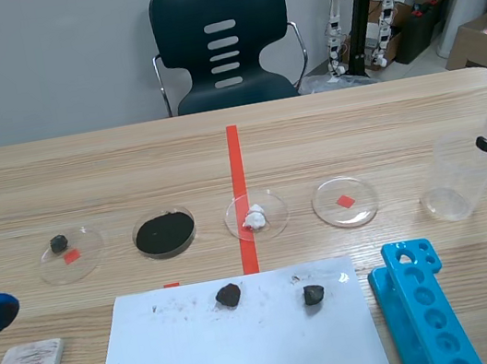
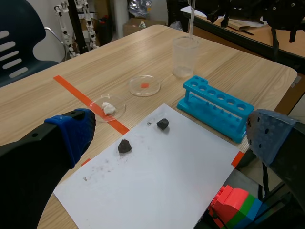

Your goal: Put the dropper in the beaker

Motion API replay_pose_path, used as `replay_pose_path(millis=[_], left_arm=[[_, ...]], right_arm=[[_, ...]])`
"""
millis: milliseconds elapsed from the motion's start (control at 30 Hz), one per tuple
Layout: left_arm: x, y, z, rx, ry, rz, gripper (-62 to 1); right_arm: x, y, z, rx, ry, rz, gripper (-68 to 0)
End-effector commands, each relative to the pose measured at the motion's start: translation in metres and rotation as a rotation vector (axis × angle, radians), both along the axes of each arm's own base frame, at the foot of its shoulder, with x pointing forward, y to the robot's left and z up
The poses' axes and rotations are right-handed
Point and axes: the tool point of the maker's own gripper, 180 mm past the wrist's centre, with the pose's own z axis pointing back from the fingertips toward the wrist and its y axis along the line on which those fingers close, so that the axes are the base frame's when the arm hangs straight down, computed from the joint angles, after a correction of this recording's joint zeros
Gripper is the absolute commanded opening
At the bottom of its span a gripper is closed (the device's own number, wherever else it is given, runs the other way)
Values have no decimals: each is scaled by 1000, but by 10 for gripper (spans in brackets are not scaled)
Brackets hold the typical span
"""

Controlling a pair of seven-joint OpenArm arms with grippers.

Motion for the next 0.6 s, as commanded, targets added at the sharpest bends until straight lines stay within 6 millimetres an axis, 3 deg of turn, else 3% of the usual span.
replay_pose_path(millis=[0, 567], left_arm=[[3, 1, 7, -19, -23, 9, 14], [3, 1, 7, -19, -23, 9, 14]], right_arm=[[7, 3, 13, 0, -49, 16, -665], [10, 27, -16, 3, -24, 58, -665]])
